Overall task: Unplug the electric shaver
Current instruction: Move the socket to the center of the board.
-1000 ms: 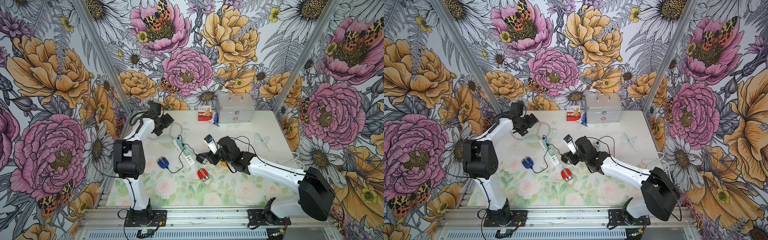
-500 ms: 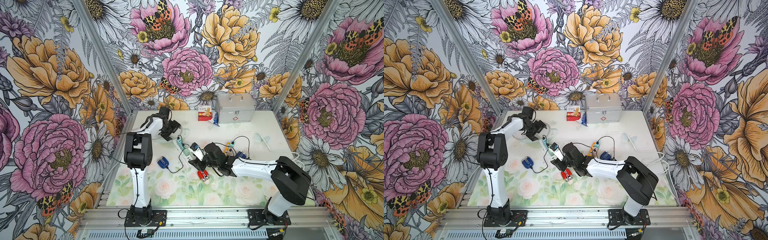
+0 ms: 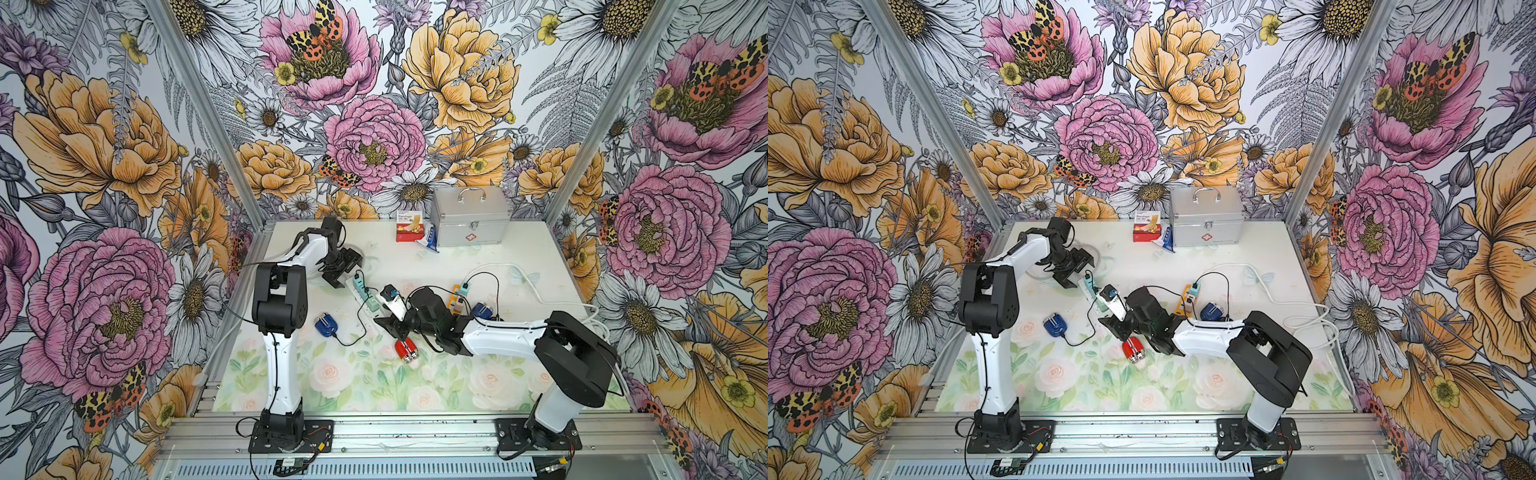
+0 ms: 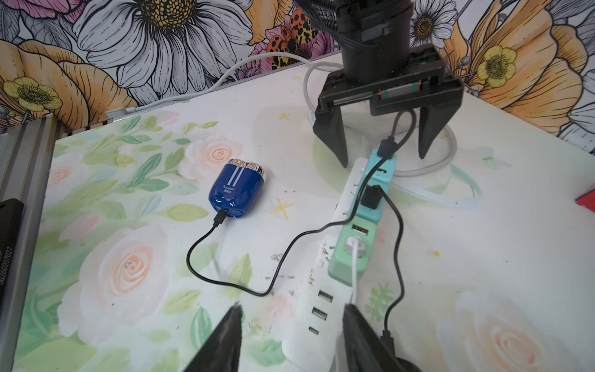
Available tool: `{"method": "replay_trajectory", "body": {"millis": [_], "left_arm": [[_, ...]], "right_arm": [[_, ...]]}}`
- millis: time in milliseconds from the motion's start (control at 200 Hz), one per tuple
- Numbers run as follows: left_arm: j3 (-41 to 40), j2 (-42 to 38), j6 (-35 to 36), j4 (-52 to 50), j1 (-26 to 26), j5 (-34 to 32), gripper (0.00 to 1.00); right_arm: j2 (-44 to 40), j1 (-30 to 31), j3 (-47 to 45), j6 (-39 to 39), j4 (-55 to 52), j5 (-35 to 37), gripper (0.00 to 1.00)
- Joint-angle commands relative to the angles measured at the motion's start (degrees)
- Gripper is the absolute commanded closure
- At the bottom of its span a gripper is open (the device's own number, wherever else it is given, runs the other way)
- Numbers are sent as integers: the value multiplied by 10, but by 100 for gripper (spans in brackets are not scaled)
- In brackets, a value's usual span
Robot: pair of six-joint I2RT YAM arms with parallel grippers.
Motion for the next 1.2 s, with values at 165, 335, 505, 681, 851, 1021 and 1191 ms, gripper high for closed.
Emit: {"method": "replay_trajectory", "body": {"millis": [165, 335, 505, 681, 851, 1021, 1191], "left_arm": [[7, 21, -2, -24, 3, 38, 15], [4, 22, -4, -24, 2, 48, 19], [-22, 7, -9, -24, 3, 48, 27], [-52, -16, -18, -23, 7, 34, 32], [-67, -29, -30, -23, 4, 28, 39], [-89, -44, -47, -23, 2, 20, 42], [-94, -49, -59, -22, 2, 20, 45]], "right_arm": [[35, 7, -1, -10, 50, 28, 55], [49, 7, 5, -14, 53, 47, 57], [54, 7, -2, -11, 69, 50, 57], [55, 7, -12, -11, 90, 45, 58], [58, 7, -15, -15, 97, 40, 58], [58, 7, -20, -16, 104, 27, 58], [61, 7, -21, -24, 103, 14, 59]]}}
